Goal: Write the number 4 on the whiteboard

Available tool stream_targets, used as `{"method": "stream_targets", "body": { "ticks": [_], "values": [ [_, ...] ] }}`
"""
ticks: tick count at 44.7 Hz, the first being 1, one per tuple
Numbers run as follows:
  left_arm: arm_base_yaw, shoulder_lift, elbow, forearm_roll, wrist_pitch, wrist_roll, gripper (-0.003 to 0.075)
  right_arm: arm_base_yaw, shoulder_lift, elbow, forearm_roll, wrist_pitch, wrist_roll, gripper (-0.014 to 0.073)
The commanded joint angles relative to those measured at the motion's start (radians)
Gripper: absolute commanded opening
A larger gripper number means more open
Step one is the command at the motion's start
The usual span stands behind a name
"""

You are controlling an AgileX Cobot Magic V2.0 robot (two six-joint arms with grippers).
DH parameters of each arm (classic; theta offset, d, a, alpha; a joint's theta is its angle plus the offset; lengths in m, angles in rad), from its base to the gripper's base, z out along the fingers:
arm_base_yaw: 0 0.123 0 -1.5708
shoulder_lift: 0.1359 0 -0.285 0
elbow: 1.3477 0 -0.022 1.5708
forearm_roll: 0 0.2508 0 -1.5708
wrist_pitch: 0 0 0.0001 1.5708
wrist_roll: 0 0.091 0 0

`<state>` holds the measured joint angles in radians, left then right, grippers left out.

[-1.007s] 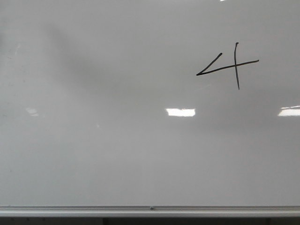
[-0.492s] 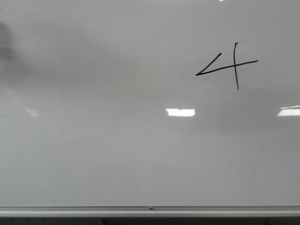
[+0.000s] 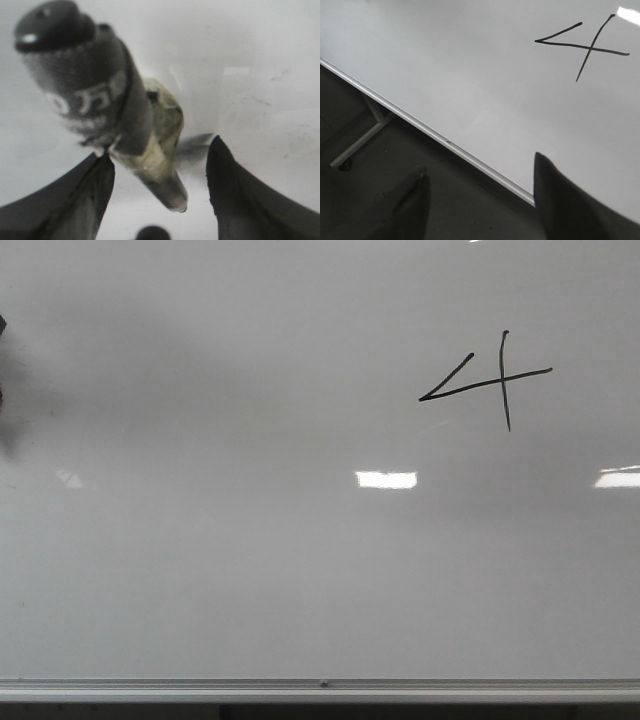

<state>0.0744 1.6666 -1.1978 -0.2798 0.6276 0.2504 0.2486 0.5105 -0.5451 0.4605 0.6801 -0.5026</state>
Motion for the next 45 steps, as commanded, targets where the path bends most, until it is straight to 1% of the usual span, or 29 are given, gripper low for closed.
{"method": "stream_targets", "body": {
  "ticks": [1, 10, 19, 21, 23, 24, 29, 30, 32, 33, 38, 41, 45],
  "values": [
    [-0.001, -0.074, -0.021, -0.009, -0.049, 0.031, 0.0415, -0.008, 0.002, -0.027, 0.028, -0.07, -0.001, 0.0474],
    [-0.001, -0.237, 0.102, 0.032, -0.116, 0.035, 0.0413, -0.008, 0.002, -0.027, 0.028, -0.085, -0.001, 0.0474],
    [-0.001, -0.457, 0.241, 0.024, -0.182, 0.056, 0.0409, -0.008, 0.002, -0.027, 0.028, -0.083, -0.001, 0.047],
    [-0.001, -0.506, 0.276, 0.024, -0.201, 0.056, 0.0408, -0.008, 0.002, -0.027, 0.028, -0.084, -0.001, 0.0442],
    [-0.001, -0.553, 0.307, 0.022, -0.213, 0.056, 0.04, -0.008, 0.002, -0.027, 0.028, -0.088, -0.001, 0.0373],
    [-0.003, -0.585, 0.325, 0.022, -0.218, 0.056, 0.0386, -0.008, 0.002, -0.027, 0.028, -0.089, -0.001, 0.0334],
    [-0.022, -0.699, 0.393, 0.022, -0.232, 0.061, 0.0285, -0.008, 0.002, -0.027, 0.028, -0.09, -0.001, 0.0067],
    [-0.029, -0.719, 0.41, 0.022, -0.237, 0.061, 0.0251, -0.008, 0.002, -0.027, 0.028, -0.092, -0.001, 0.0038],
    [-0.036, -0.763, 0.437, 0.022, -0.252, 0.061, 0.02, -0.008, 0.002, -0.027, 0.028, -0.102, -0.001, -0.0053],
    [-0.043, -0.781, 0.451, 0.022, -0.261, 0.061, 0.0175, -0.008, 0.002, -0.027, 0.028, -0.112, -0.001, -0.0076],
    [-0.065, -0.865, 0.525, 0.024, -0.318, 0.061, 0.0041, -0.008, 0.002, -0.027, 0.028, -0.18, 0.001, -0.0065],
    [-0.075, -0.909, 0.561, 0.024, -0.347, 0.061, -0.002, -0.012, 0.002, -0.027, 0.028, -0.235, 0.036, -0.0065],
    [-0.087, -0.969, 0.605, 0.024, -0.394, 0.061, -0.002, -0.028, 0.002, -0.027, 0.027, -0.309, 0.122, -0.006]
  ]
}}
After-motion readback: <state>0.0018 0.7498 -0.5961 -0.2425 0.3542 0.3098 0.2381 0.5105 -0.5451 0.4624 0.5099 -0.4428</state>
